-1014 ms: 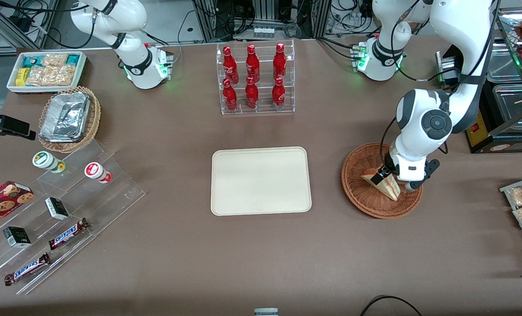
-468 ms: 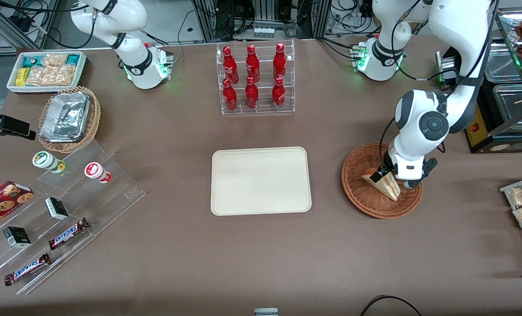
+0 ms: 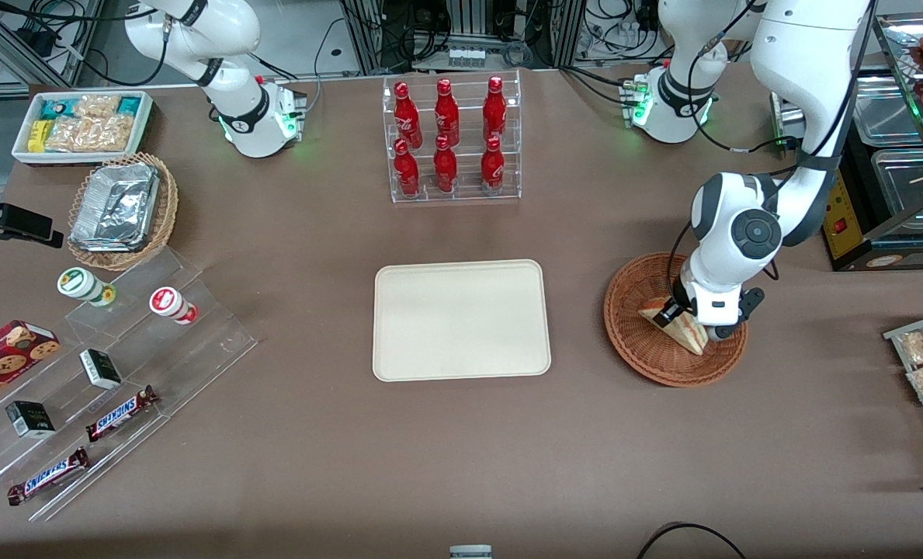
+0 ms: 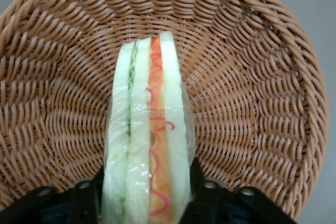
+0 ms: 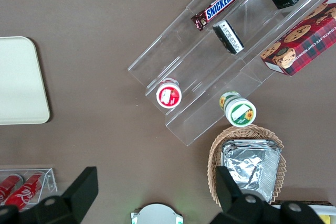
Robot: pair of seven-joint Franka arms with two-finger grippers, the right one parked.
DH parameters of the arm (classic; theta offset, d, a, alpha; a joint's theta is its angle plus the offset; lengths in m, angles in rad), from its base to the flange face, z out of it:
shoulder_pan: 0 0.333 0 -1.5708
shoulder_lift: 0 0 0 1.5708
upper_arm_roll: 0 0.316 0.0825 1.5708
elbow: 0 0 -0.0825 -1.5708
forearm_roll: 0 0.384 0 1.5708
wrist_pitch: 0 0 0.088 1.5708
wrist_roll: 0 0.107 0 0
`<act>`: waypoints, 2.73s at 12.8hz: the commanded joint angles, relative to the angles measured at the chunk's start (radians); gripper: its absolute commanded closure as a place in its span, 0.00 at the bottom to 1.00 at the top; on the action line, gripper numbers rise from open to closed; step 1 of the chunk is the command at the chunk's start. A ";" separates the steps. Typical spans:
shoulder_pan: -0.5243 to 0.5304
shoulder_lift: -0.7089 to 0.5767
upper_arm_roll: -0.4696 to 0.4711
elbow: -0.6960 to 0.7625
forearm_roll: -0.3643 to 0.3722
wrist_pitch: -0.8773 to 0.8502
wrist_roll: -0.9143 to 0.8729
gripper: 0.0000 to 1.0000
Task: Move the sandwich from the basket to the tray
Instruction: 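Close the left gripper on the wrapped sandwich, then lift the sandwich and carry it over the cream tray, then lower the sandwich onto the tray and open the left gripper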
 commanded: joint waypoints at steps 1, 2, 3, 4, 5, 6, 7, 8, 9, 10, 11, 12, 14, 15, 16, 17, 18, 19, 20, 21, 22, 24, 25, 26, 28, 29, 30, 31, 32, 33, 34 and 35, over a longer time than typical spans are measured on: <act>-0.002 -0.001 0.002 0.014 0.013 0.005 -0.010 1.00; -0.003 -0.026 0.002 0.023 0.017 -0.019 -0.005 1.00; -0.008 -0.055 0.001 0.054 0.030 -0.090 0.005 1.00; -0.010 -0.070 -0.001 0.106 0.052 -0.185 0.010 1.00; -0.016 -0.072 -0.005 0.185 0.070 -0.309 0.012 1.00; -0.038 -0.071 -0.007 0.254 0.081 -0.400 0.012 1.00; -0.063 -0.068 -0.005 0.317 0.081 -0.463 0.013 1.00; -0.088 -0.066 -0.007 0.359 0.081 -0.496 0.013 1.00; -0.124 -0.069 -0.005 0.382 0.083 -0.508 0.027 1.00; -0.163 -0.071 -0.007 0.408 0.084 -0.510 0.053 1.00; -0.207 -0.063 -0.007 0.452 0.083 -0.521 0.058 1.00; -0.247 -0.060 -0.007 0.472 0.081 -0.530 0.058 1.00; -0.330 -0.023 -0.010 0.505 0.070 -0.516 0.059 1.00; -0.370 0.018 -0.010 0.528 0.069 -0.496 0.059 1.00; -0.411 0.061 -0.010 0.557 0.069 -0.464 0.058 1.00; -0.445 0.095 -0.010 0.575 0.069 -0.434 0.058 1.00; -0.479 0.136 -0.010 0.595 0.069 -0.404 0.058 1.00; -0.525 0.188 -0.010 0.620 0.070 -0.366 0.056 1.00; -0.555 0.237 -0.010 0.643 0.070 -0.335 0.056 1.00; -0.574 0.268 -0.010 0.654 0.070 -0.312 0.058 1.00; -0.589 0.294 -0.010 0.654 0.070 -0.273 0.059 1.00; -0.620 0.327 -0.010 0.655 0.073 -0.231 0.061 1.00; -0.641 0.334 -0.010 0.654 0.079 -0.231 0.065 1.00; -0.663 0.348 -0.010 0.654 0.079 -0.231 0.091 1.00; -0.680 0.373 -0.010 0.654 0.078 -0.231 0.097 1.00; -0.683 0.383 -0.009 0.655 0.076 -0.231 0.099 1.00; -0.683 0.397 -0.009 0.660 0.079 -0.231 0.102 1.00; -0.683 0.405 -0.009 0.664 0.081 -0.231 0.105 1.00; -0.681 0.407 -0.009 0.669 0.081 -0.231 0.105 1.00; -0.681 0.413 -0.009 0.677 0.079 -0.231 0.104 1.00; -0.681 0.426 -0.009 0.695 0.078 -0.231 0.101 1.00; -0.680 0.440 -0.007 0.718 0.075 -0.234 0.101 1.00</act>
